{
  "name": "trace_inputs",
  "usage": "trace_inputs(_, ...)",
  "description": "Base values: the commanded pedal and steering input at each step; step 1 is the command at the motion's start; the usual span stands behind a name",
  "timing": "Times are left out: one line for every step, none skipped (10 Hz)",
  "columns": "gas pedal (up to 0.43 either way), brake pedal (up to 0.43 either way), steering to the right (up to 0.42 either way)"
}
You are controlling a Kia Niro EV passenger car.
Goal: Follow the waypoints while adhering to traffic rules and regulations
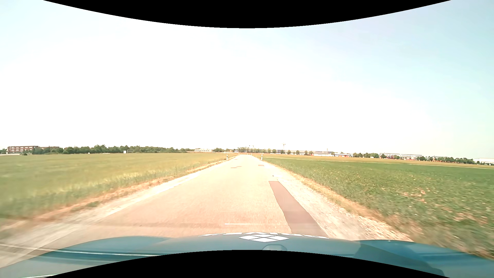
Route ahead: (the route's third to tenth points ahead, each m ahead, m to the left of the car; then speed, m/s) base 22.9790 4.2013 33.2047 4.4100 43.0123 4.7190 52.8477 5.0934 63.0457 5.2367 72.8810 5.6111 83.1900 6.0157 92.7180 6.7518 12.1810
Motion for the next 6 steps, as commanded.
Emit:
trace_inputs(0.008,0.000,-0.005)
trace_inputs(0.008,0.000,-0.005)
trace_inputs(0.008,0.000,-0.004)
trace_inputs(0.008,0.000,-0.004)
trace_inputs(0.008,0.000,-0.003)
trace_inputs(0.008,0.000,-0.003)
